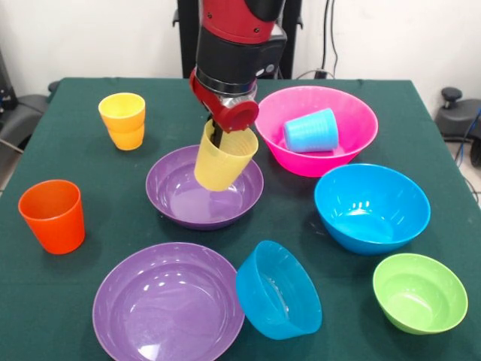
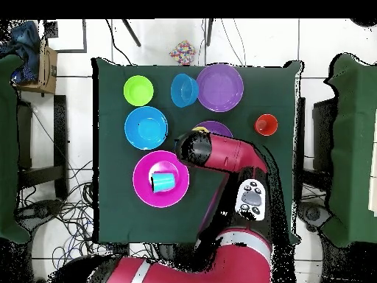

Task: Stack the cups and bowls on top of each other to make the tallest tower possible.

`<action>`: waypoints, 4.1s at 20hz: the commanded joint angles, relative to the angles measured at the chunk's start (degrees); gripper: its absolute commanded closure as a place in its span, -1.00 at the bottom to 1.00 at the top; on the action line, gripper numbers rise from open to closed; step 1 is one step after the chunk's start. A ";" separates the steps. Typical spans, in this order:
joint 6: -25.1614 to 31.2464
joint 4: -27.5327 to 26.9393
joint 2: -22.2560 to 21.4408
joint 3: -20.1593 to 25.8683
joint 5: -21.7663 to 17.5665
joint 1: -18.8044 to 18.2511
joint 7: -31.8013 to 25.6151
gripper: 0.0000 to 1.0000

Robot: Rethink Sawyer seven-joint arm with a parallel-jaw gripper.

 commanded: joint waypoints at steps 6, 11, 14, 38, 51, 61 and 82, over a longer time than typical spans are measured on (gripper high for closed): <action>3.55 -2.21 3.64 3.60 -4.98 -2.32 -4.96 1.00; 2.97 -2.48 4.15 3.81 -5.88 -3.04 -5.04 1.00; 2.83 -2.55 4.26 3.59 -6.29 -2.85 -4.65 1.00; -8.86 5.69 4.57 13.31 -1.48 -10.46 -0.12 1.00; -7.87 8.04 3.34 18.08 0.03 -14.25 1.47 1.00; -7.07 8.44 2.74 18.12 1.50 -13.37 3.22 1.00; -5.90 3.29 3.83 10.17 -3.94 -7.03 0.37 -1.00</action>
